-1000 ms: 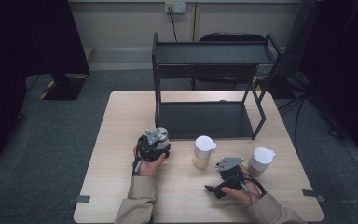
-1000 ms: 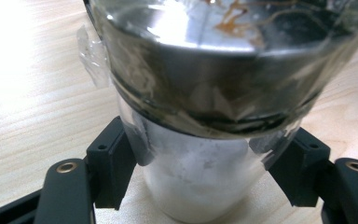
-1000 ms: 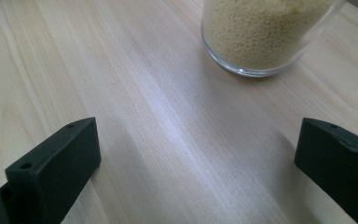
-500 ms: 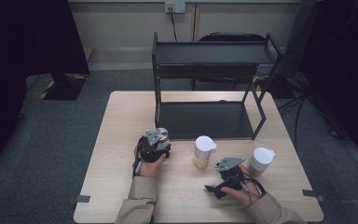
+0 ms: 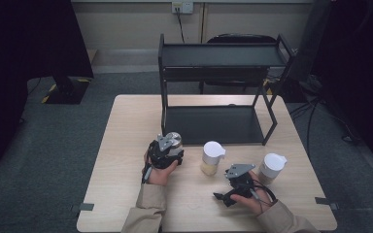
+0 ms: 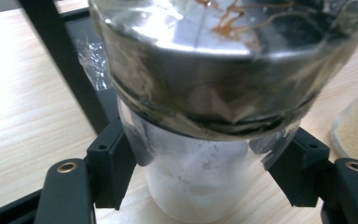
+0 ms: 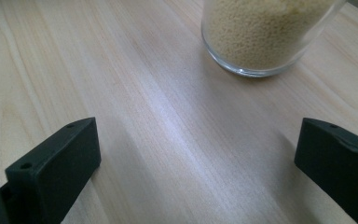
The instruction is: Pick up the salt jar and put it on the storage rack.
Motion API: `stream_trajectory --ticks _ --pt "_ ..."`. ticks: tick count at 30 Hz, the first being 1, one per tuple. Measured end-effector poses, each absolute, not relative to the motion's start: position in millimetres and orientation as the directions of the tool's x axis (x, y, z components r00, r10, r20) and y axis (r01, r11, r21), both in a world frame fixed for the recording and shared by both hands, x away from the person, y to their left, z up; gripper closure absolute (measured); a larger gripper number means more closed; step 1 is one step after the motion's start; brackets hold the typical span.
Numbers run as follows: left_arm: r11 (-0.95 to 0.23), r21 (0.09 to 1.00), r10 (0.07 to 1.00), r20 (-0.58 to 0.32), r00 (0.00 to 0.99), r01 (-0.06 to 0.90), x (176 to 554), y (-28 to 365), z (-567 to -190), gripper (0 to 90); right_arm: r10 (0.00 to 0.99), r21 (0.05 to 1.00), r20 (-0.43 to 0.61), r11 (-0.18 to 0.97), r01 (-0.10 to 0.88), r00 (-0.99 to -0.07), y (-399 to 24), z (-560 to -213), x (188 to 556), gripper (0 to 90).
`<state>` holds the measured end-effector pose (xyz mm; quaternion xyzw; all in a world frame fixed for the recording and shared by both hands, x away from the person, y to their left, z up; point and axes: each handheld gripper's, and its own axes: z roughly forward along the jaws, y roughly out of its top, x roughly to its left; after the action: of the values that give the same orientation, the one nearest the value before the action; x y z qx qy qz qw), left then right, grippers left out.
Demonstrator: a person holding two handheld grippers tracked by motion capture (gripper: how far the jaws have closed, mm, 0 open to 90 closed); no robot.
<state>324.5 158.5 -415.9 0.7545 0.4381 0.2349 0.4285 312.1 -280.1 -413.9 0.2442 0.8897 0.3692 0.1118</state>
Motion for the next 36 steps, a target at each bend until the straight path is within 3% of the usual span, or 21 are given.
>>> stream_trajectory --ticks 36 --pt "-0.224 0.854 0.849 -0.066 0.524 0.470 349 142 -410 31.1 0.517 0.712 -0.019 0.608 0.352 -0.856 -280 -414 312 0.0"
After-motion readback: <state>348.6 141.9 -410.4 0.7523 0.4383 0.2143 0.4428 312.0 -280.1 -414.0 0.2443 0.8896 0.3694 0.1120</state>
